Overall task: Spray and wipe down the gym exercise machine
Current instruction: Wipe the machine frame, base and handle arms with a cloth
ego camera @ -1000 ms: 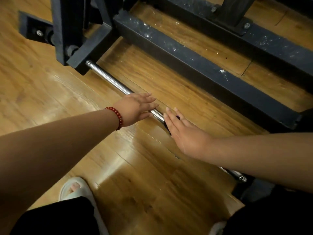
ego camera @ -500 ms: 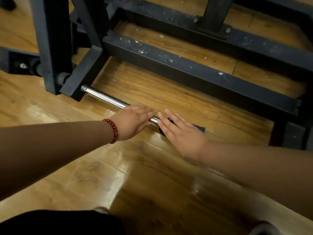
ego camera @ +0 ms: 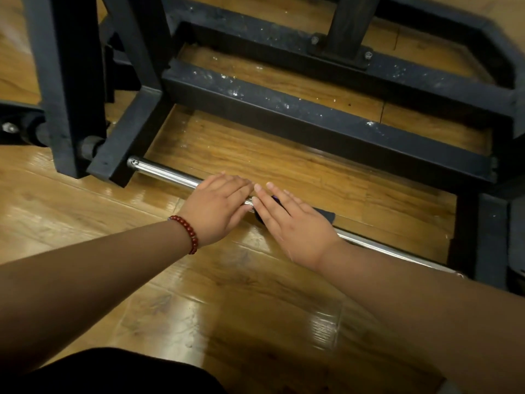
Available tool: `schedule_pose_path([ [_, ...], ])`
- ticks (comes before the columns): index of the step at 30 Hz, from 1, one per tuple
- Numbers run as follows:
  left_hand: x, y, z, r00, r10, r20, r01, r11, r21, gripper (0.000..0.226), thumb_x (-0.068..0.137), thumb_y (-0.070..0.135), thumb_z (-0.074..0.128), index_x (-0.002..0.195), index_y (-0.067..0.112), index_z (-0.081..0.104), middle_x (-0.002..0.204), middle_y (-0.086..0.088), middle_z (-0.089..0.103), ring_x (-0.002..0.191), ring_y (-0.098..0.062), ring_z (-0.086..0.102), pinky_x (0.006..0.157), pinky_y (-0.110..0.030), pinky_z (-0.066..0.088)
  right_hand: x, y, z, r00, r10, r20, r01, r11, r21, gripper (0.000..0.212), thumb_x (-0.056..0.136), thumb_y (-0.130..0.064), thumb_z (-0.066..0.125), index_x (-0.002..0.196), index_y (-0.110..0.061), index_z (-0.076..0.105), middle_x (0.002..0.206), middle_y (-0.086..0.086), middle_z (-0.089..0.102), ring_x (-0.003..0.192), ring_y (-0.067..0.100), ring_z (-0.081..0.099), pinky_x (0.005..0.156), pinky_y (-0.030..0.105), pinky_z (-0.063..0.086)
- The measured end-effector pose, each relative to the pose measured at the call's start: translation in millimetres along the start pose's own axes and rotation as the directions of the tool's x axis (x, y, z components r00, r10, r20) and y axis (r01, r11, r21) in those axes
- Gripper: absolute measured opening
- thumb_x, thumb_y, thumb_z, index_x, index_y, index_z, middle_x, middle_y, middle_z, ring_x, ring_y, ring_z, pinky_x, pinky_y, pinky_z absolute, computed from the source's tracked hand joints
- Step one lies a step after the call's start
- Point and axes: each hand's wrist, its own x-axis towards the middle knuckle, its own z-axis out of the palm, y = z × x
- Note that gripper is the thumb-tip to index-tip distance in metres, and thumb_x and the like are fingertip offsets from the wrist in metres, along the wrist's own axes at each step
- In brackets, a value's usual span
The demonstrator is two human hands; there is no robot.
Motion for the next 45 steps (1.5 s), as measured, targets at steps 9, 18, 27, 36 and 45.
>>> schedule_pose_path([
  [9, -5.8, -7.8, 6.1, 0.999, 0.02, -0.049, -0.022, 0.999, -0.029, 0.046, 0.099, 0.036, 0.035, 0.133, 0.014, 0.056, 0.121, -0.005, 0.065, 0.112, -0.025, 0.059, 0.102, -0.041, 0.035, -32.5, 20.6, 0.2, 0.998, -0.061, 0.007, 0.061, 0.998, 0.008, 0.062, 0.091, -0.014, 0.013, 0.152, -0.004, 0.014, 0.158, 0.014, 0.009, 0.147, 0.033, 0.019, 0.116, 0.041, 0.015],
  [18, -7.9, -5.8, 0.1, 1.0, -0.01, 0.017, 0.011, 0.999, -0.033, 0.049, 0.099, 0.038, 0.033, 0.135, 0.014, 0.055, 0.123, -0.005, 0.064, 0.116, -0.025, 0.058, 0.107, -0.043, 0.034, -27.2, 16.8, -2.6, 0.991, -0.083, 0.106, 0.083, 0.997, 0.007, 0.061, 0.091, -0.012, 0.017, 0.152, -0.007, 0.016, 0.161, 0.013, 0.014, 0.147, 0.033, 0.019, 0.119, 0.041, 0.011],
  [27, -10.5, -7.4, -7.9, 0.995, -0.069, 0.066, 0.07, 0.997, -0.009, 0.056, 0.098, 0.041, 0.032, 0.137, 0.008, 0.052, 0.132, -0.012, 0.059, 0.121, -0.031, 0.056, 0.106, -0.049, 0.039, 24.3, 2.3, -30.4, 0.924, 0.117, 0.365, -0.247, 0.91, 0.333, 0.06, 0.107, -0.03, 0.021, 0.154, -0.014, -0.013, 0.164, 0.006, -0.007, 0.15, 0.024, 0.014, 0.11, 0.035, 0.032],
  [36, -9.9, -5.4, -16.7, 0.979, -0.096, 0.18, 0.1, 0.995, -0.01, 0.064, 0.095, 0.049, 0.026, 0.14, 0.011, 0.049, 0.136, -0.01, 0.058, 0.128, -0.029, 0.051, 0.11, -0.045, 0.031, 13.6, 45.0, -39.3, 0.824, 0.037, 0.565, -0.517, 0.455, 0.725, 0.039, 0.104, -0.043, 0.034, 0.136, -0.03, 0.052, 0.106, -0.005, 0.061, 0.095, 0.013, 0.053, 0.079, 0.023, 0.039],
  [45, -9.1, -9.6, -16.5, 0.98, -0.053, 0.19, 0.054, 0.999, -0.001, 0.06, 0.095, 0.044, 0.026, 0.141, 0.012, 0.048, 0.134, -0.009, 0.058, 0.126, -0.029, 0.052, 0.109, -0.045, 0.031, 42.1, 62.8, -23.1, 0.683, -0.109, 0.723, -0.686, 0.244, 0.685, 0.041, 0.089, -0.064, 0.049, 0.095, -0.029, 0.069, 0.098, 0.005, 0.07, 0.097, 0.023, 0.065, 0.092, 0.038, 0.049],
])
